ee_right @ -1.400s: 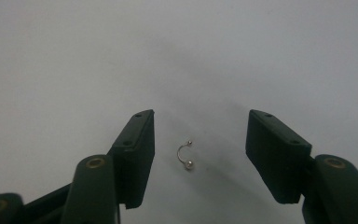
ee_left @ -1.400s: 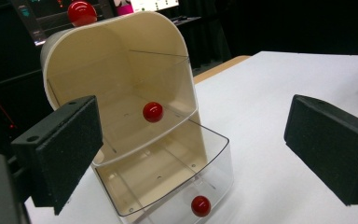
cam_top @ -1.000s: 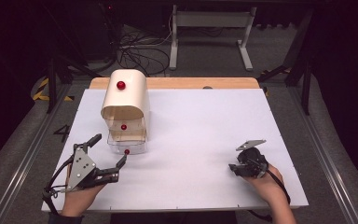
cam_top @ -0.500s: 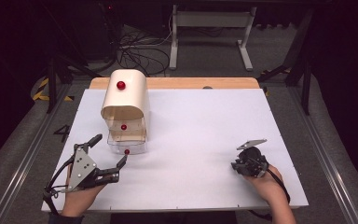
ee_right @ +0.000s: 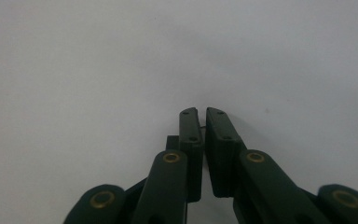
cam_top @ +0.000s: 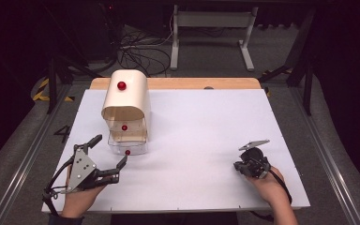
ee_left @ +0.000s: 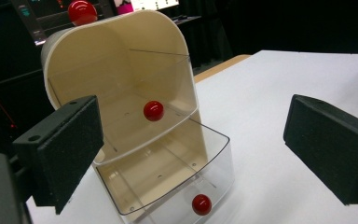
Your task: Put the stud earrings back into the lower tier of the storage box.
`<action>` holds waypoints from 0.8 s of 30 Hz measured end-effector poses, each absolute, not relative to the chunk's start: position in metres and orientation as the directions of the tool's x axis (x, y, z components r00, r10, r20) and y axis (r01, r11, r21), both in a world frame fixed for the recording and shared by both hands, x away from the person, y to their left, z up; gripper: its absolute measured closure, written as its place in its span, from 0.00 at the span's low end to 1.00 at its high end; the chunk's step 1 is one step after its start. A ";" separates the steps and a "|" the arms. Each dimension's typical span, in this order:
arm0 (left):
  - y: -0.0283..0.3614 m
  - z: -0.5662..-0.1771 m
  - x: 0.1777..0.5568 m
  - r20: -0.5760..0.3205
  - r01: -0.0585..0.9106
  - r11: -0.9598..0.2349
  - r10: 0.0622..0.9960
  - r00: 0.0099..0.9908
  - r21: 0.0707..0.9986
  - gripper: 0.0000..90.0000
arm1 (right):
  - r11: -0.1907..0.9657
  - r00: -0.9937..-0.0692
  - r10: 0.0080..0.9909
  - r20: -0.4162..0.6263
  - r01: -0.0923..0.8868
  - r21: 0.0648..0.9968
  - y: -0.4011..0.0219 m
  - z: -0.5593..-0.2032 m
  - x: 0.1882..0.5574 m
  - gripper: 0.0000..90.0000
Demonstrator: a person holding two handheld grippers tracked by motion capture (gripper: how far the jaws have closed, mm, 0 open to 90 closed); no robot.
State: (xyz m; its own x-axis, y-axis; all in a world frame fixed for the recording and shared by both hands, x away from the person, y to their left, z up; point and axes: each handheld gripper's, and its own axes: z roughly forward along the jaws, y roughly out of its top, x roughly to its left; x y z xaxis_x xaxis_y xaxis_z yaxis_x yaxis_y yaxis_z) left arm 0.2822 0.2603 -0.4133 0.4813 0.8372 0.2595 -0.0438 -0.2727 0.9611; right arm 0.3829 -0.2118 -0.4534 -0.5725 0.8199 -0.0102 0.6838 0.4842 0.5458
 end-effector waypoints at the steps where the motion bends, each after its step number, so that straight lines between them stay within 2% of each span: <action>1: 0.260 -0.413 0.282 0.261 -0.045 -0.274 0.838 0.480 0.961 0.06 | 0.484 -0.574 0.818 -0.008 0.683 0.547 -0.212 -0.453 0.383 0.96; 16: 0.258 -0.413 0.282 0.265 -0.045 -0.278 0.835 0.481 0.959 0.06 | 0.494 -0.590 0.808 -0.011 0.666 0.559 -0.214 -0.453 0.382 0.97; 24: 0.259 -0.413 0.282 0.265 -0.048 -0.277 0.836 0.480 0.960 0.06 | 0.467 -0.592 0.806 0.006 0.642 0.608 -0.213 -0.446 0.380 0.97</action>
